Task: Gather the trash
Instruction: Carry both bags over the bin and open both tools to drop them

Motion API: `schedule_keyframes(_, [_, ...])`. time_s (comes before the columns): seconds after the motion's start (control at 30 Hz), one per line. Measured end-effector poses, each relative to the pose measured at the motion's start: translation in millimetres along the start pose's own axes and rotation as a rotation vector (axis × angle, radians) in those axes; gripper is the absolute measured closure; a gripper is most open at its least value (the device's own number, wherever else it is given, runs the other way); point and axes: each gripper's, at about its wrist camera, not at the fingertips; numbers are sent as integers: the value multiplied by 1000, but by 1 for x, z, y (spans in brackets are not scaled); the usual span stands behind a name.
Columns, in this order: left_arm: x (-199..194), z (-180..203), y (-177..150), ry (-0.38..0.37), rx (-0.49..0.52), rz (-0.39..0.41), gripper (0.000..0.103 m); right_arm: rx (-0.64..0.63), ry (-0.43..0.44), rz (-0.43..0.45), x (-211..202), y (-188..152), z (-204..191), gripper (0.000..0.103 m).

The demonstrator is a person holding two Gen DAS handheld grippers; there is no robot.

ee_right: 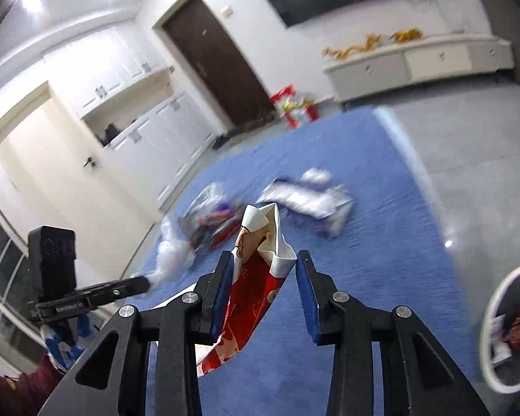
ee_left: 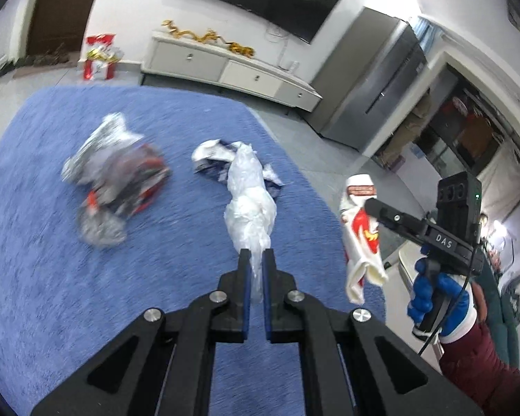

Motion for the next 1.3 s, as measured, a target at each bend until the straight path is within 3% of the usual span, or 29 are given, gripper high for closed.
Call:
schedule_keyframes(0.1, [16, 34, 17, -34, 45, -25, 98, 3, -84, 66, -42, 10, 27, 67])
schedule_keyframes(0.3, [71, 114, 48, -105, 158, -105, 98, -18, -354, 165, -117, 16, 90, 67])
schedule_keyframes(0.47, [139, 185, 57, -151, 249, -206, 98, -54, -602, 194, -154, 13, 140, 66])
schedule_keyframes(0.6, [200, 232, 51, -174, 292, -304, 98, -41, -721, 195, -165, 6, 178, 66])
schedule_keyframes(0.9, [320, 288, 24, -159, 307, -476, 97, 42, -857, 131, -143, -12, 264, 64])
schedule_keyframes(1.1, [392, 299, 1, -192, 216, -561, 94, 92, -890, 80, -122, -31, 303, 56])
schedule_keyframes(1.2, [415, 295, -4, -178, 202, -577, 81, 113, -911, 59, -117, -40, 316, 45])
schedule_keyframes(1.3, [417, 291, -6, -202, 168, -583, 69, 121, -901, 51, -121, -48, 317, 45])
Point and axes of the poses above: each gripper's, at about its wrist camera, not at the fingertips, and x roughly the way its jaws point, z to its right, y to its top, and after that the axes turned 4 degrees about z, right-handed
